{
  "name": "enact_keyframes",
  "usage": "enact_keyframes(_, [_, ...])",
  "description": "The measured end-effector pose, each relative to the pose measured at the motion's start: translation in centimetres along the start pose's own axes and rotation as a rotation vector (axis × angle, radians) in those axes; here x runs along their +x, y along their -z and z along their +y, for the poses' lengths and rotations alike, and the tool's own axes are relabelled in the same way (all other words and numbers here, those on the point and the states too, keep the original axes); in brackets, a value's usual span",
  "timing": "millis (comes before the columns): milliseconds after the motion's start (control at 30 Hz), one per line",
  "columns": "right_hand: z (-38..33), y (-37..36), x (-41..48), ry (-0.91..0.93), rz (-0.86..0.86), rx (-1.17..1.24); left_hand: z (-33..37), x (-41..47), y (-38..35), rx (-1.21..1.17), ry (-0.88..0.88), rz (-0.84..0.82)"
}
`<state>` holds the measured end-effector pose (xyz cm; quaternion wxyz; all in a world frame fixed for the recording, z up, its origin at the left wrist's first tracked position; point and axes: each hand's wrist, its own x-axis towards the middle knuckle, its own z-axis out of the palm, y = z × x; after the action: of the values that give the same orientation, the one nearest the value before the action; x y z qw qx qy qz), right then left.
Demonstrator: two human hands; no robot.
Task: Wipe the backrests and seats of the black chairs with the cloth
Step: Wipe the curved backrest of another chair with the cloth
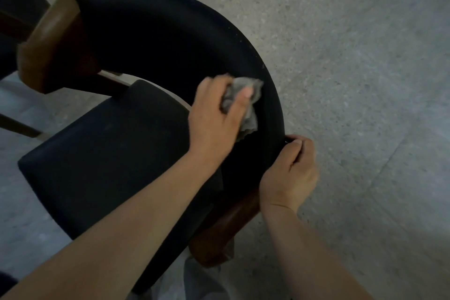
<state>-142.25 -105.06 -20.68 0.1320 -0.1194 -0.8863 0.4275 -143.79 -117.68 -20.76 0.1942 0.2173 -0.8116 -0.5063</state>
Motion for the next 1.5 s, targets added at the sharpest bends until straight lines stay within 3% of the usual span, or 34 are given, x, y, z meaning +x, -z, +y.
enact_keyframes(167, [0.2,-0.2,0.0,0.011,0.014,0.003,2.4,1.9,-1.9,0.099,-0.328,-0.095])
enact_keyframes(300, [0.4,-0.3,0.0,-0.006,0.010,0.005,2.4,2.1,-2.4,0.204,-0.374,-0.146])
enact_keyframes(500, [0.5,-0.3,0.1,-0.010,0.003,0.010,2.3,1.6,-1.0,0.069,-0.276,-0.323])
enact_keyframes(800, [0.4,-0.2,0.0,-0.027,-0.029,0.047,2.9,1.2,-3.0,0.205,-0.242,-0.044])
enact_keyframes(1033, [0.6,-0.2,-0.1,-0.013,-0.035,0.068,2.2,0.0,-4.0,0.005,0.039,0.216])
enact_keyframes(1367, [0.5,-0.2,-0.1,-0.040,-0.036,0.053,0.8,-1.0,-3.5,0.152,-0.037,0.103])
enact_keyframes(1433, [0.3,-0.2,-0.2,-0.049,-0.034,0.062,-0.7,-1.0,-3.6,0.094,0.055,0.125])
enact_keyframes(1500, [0.2,-0.2,-0.2,-0.054,-0.032,0.067,-3.2,-1.5,-3.3,0.039,0.286,0.130])
